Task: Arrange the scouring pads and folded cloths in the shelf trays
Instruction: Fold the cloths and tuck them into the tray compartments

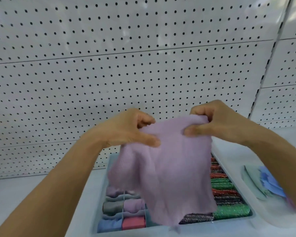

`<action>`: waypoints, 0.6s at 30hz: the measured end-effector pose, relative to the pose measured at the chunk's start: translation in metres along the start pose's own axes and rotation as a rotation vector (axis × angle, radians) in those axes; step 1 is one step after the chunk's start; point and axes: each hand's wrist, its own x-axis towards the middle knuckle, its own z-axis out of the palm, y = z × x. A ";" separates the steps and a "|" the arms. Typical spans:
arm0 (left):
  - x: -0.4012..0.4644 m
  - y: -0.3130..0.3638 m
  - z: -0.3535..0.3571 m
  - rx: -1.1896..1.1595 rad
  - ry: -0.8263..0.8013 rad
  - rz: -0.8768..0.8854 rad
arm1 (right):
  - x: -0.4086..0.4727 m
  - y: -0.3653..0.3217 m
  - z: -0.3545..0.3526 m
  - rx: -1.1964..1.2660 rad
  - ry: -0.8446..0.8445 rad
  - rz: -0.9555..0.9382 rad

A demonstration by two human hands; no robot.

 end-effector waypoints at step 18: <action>-0.011 -0.055 0.013 -0.851 0.784 -0.292 | 0.003 0.042 0.010 0.493 0.679 0.171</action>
